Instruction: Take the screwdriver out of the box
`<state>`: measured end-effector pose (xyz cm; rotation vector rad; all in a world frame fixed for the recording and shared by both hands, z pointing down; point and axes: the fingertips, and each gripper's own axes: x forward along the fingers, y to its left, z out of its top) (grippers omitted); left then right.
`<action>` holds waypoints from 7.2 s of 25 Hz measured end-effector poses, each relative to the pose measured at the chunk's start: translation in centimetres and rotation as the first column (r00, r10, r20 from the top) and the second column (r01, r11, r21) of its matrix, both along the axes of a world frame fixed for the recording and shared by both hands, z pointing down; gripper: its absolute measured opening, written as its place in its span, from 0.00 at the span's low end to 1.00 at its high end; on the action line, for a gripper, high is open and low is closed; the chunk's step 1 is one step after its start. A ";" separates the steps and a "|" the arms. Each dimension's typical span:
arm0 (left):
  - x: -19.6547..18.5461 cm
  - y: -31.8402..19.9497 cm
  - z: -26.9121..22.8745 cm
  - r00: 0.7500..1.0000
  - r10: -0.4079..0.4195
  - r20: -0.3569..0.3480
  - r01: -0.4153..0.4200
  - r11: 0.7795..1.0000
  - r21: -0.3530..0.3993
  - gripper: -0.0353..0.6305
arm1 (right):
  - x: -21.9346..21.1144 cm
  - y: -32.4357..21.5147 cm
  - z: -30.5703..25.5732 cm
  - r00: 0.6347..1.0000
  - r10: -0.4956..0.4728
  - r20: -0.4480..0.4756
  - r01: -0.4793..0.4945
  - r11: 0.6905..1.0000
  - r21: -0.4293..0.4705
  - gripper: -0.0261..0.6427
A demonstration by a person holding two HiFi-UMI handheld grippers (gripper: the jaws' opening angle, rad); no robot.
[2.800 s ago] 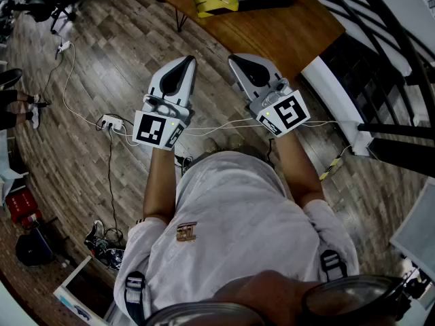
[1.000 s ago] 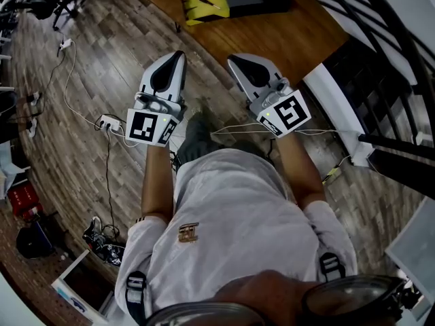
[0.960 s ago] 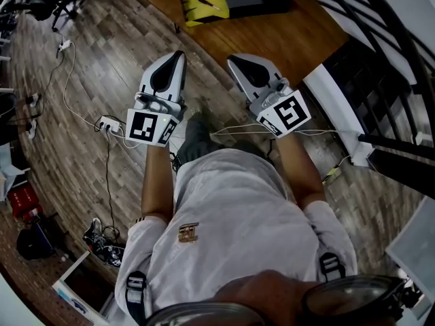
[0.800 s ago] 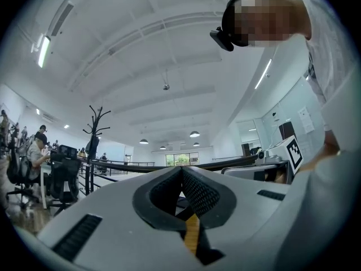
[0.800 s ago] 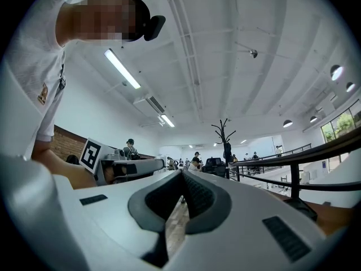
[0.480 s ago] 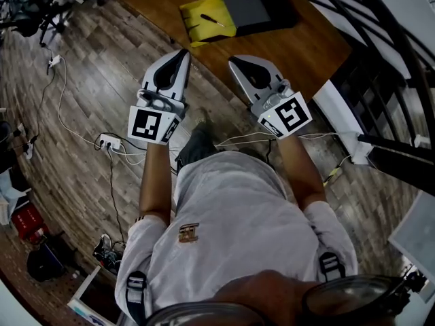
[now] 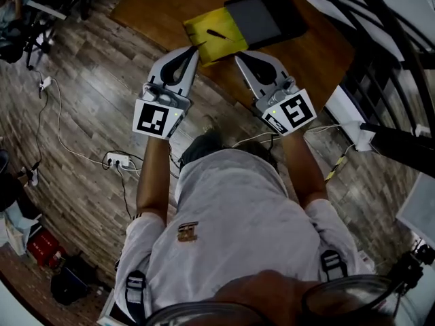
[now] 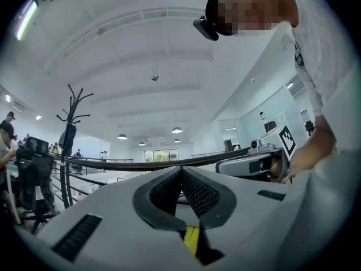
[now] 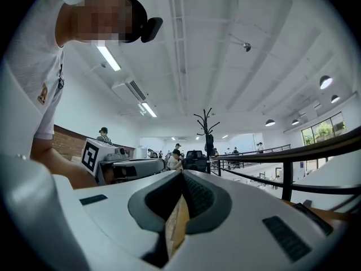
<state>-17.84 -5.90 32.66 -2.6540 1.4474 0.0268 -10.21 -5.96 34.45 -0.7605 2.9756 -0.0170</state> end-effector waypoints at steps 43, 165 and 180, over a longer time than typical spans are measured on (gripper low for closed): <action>2.8 -21.1 23.5 0.361 0.685 0.633 -0.350 0.729 -0.588 0.26 | -0.1 -19.4 6.2 0.983 0.152 -0.101 -0.165 0.977 -0.135 0.09; 1.8 -8.5 -0.2 0.960 0.220 -0.172 -0.232 0.971 -0.050 0.16 | 0.8 -7.5 -0.6 0.994 0.106 0.010 -0.105 0.993 -0.052 0.09; 2.5 -8.1 0.2 0.960 0.214 -0.180 -0.226 0.973 -0.049 0.16 | 1.4 -6.8 -0.6 0.994 0.104 0.022 -0.104 0.994 -0.036 0.09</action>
